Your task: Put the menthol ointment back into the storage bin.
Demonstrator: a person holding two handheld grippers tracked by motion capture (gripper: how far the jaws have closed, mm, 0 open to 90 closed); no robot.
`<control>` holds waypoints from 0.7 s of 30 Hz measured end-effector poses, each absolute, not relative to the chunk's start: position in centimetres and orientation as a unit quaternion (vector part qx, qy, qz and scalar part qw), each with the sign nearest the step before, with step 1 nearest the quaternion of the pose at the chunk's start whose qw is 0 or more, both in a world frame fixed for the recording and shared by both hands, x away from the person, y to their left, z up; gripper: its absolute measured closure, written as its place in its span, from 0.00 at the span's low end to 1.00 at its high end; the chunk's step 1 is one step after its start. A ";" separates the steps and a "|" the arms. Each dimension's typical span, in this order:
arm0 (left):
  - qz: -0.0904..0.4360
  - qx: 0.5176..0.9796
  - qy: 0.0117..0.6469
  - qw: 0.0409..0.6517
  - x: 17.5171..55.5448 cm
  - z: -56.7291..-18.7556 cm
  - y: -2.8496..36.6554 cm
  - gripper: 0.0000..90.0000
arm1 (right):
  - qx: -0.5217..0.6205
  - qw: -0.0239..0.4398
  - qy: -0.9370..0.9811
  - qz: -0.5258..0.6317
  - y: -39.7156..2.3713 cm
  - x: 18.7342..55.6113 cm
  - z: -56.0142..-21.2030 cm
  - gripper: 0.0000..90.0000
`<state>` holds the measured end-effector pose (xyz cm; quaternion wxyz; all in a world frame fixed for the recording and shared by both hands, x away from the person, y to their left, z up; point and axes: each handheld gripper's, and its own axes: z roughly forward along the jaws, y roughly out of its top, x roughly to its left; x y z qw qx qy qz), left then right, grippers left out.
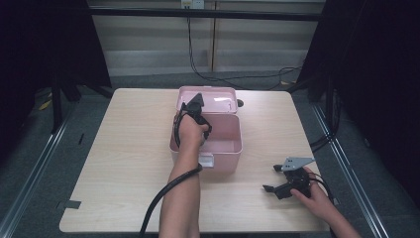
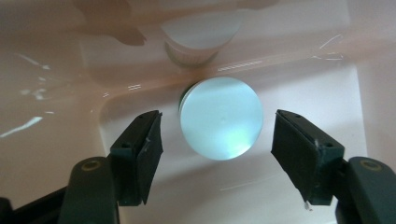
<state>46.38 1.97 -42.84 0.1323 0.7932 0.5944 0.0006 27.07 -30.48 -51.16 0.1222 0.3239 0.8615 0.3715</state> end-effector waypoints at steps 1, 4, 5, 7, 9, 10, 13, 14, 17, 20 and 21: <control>0.000 0.792 0.596 0.134 46.4 -42.8 2.0 0.35 | 0.324 0.122 0.862 0.371 -30.5 27.1 -51.2 0.11; -0.002 0.792 0.595 0.137 46.3 -42.5 2.1 0.32 | 0.324 0.122 0.862 0.371 -30.5 27.1 -51.2 0.11; -0.001 0.792 0.595 0.136 46.3 -42.4 2.2 0.31 | 0.323 0.122 0.862 0.371 -30.5 27.1 -51.2 0.11; -0.002 0.795 0.591 0.136 46.3 -42.2 2.2 0.29 | 0.323 0.122 0.862 0.371 -30.5 27.1 -51.2 0.11; -0.001 0.798 0.588 0.135 46.3 -42.0 2.3 0.27 | 0.323 0.122 0.862 0.371 -30.5 27.1 -51.2 0.11; 0.000 0.797 0.587 0.139 46.2 -42.0 2.3 0.26 | 0.323 0.122 0.862 0.371 -30.5 27.1 -51.2 0.11; -0.003 0.796 0.588 0.142 46.1 -41.6 2.3 0.25 | 0.323 0.122 0.862 0.371 -30.5 27.1 -51.2 0.11; -0.003 0.798 0.586 0.140 46.1 -41.5 2.3 0.25 | 0.323 0.122 0.862 0.371 -30.5 27.1 -51.2 0.11; -0.008 0.799 0.584 0.143 46.0 -41.2 2.3 0.23 | 0.324 0.122 0.862 0.371 -30.5 27.1 -51.2 0.11; -0.011 0.799 0.584 0.146 45.9 -40.8 2.2 0.22 | 0.324 0.122 0.862 0.371 -30.5 27.1 -51.2 0.11; -0.011 0.801 0.581 0.145 45.9 -40.7 2.2 0.22 | 0.324 0.122 0.862 0.371 -30.5 27.1 -51.2 0.11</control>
